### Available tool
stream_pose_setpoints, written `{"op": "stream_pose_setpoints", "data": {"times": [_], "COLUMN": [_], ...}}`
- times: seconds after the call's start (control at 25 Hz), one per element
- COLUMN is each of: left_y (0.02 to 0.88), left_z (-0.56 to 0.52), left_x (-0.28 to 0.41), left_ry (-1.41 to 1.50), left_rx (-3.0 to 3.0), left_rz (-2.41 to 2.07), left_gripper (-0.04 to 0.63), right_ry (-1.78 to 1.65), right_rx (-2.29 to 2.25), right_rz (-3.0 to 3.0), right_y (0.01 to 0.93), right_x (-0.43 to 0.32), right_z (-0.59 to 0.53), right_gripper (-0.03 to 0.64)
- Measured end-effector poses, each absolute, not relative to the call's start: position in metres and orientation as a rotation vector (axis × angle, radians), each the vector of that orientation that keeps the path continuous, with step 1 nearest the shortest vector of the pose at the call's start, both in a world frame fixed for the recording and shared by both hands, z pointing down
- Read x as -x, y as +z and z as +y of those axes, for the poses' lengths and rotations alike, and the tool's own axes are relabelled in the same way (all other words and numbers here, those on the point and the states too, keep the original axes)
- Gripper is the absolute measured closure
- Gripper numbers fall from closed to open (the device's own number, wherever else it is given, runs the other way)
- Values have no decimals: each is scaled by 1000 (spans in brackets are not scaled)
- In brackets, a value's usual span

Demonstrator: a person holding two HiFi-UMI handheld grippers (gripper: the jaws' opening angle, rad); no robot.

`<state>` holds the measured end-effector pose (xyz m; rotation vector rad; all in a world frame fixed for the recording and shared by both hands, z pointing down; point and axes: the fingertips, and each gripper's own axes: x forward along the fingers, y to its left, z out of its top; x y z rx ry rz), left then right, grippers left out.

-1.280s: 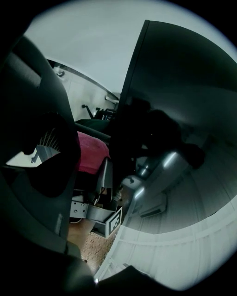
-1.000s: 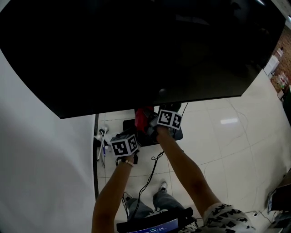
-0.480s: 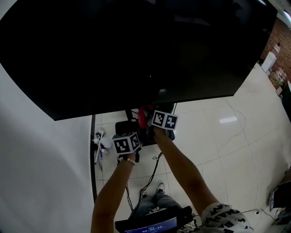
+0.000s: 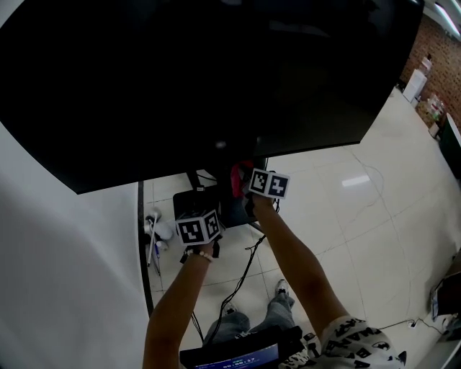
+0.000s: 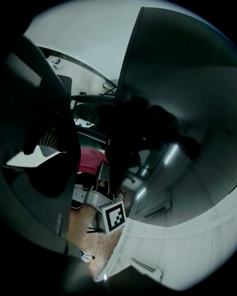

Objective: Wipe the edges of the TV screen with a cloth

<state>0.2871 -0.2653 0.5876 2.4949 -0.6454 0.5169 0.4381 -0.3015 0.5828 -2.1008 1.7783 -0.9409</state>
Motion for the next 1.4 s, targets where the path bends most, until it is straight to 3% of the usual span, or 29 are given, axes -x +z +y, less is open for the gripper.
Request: {"op": "stream_pose_setpoints", "data": {"times": [1.4], "left_y": [610], "left_z": [-180], "left_x": [-579], "left_ry": [554], "left_rx": [-2514], "left_rz": [-503], "left_gripper": [598], "right_ry": [-873], "right_rx": [2314], "right_rz": [1732], "right_y": [602], "right_x": [-756], "right_z": [-186], "right_gripper": [529]}}
